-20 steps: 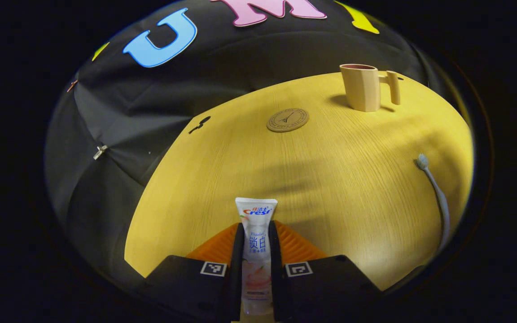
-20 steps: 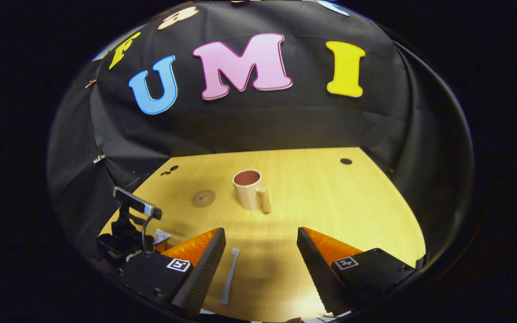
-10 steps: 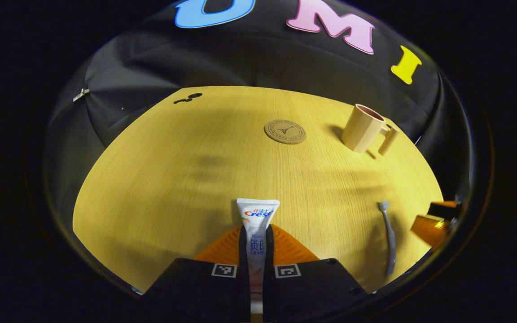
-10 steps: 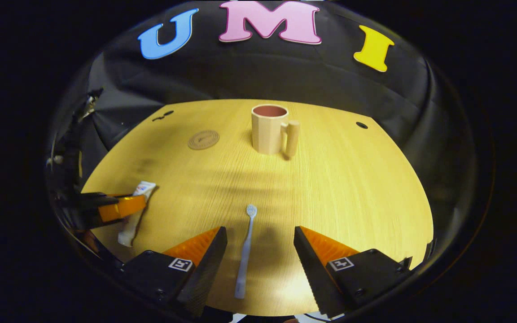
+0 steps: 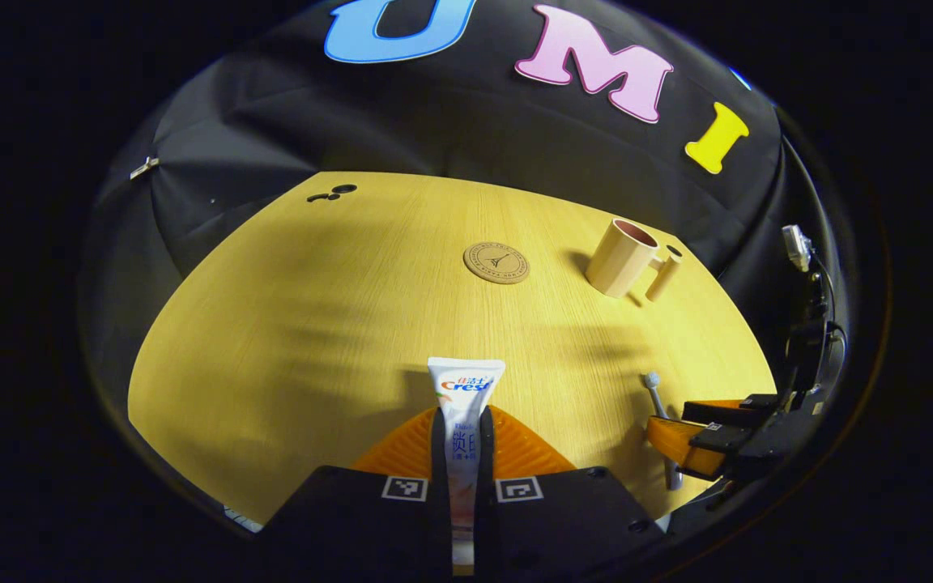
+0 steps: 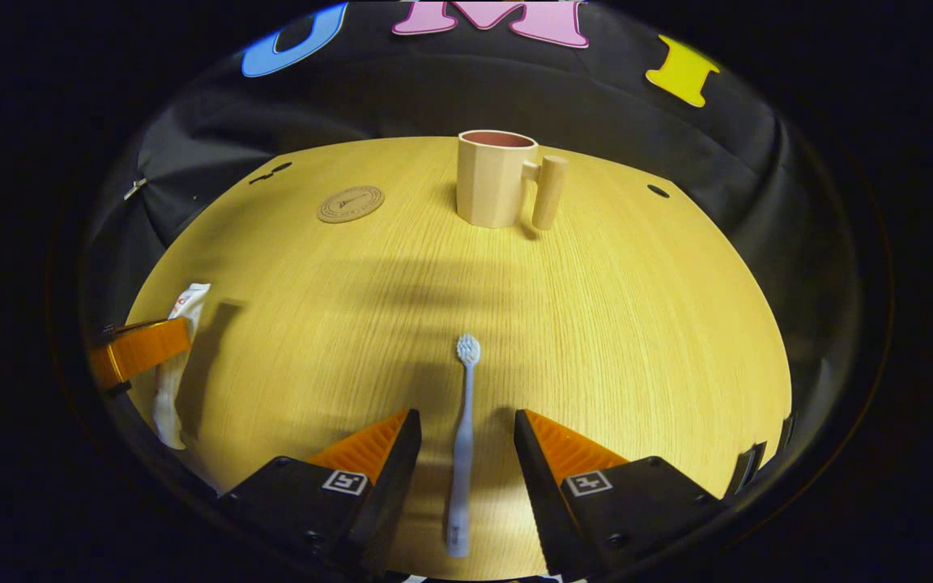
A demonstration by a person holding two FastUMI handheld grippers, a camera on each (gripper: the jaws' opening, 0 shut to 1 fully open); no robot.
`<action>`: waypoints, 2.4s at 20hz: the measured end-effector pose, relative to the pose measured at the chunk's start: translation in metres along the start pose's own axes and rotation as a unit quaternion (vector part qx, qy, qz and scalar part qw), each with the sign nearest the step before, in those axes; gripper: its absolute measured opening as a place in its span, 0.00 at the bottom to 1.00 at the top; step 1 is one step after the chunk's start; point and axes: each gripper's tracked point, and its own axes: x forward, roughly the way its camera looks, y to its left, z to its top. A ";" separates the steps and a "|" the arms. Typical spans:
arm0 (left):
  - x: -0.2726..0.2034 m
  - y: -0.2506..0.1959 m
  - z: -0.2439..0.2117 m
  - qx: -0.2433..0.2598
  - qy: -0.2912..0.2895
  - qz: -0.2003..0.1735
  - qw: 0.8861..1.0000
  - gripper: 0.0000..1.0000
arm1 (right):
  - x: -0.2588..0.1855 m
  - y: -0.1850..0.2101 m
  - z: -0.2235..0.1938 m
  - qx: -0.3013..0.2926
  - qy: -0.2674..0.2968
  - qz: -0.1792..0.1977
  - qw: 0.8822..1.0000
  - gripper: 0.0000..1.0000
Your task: Put the toothbrush and toothpaste on the desktop into the cup, then pick up the cup and place it on the coaster on the desktop.
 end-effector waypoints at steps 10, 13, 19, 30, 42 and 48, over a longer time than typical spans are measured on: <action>-0.005 0.011 0.001 -0.022 0.000 0.012 1.000 0.16 | 0.000 -0.006 -0.004 0.021 0.012 0.013 1.000 0.16; -0.007 0.004 0.007 -0.017 -0.005 0.016 1.000 0.16 | -0.004 -0.004 -0.005 0.047 0.006 0.042 0.998 0.07; -0.014 -0.024 0.025 -0.004 -0.022 0.017 1.000 0.16 | -0.039 -0.013 0.031 0.079 -0.086 0.101 0.988 0.05; -0.012 -0.191 0.222 -0.034 -0.277 -0.108 0.954 0.16 | -0.111 -0.076 0.117 0.085 -0.219 0.164 0.958 0.05; 0.092 -0.246 0.298 -0.056 -0.408 -0.098 0.906 0.16 | -0.094 -0.127 0.125 0.068 -0.246 0.202 0.946 0.05; 0.141 -0.243 0.284 -0.017 -0.419 -0.057 0.906 0.16 | -0.069 -0.139 0.124 0.069 -0.248 0.198 0.946 0.05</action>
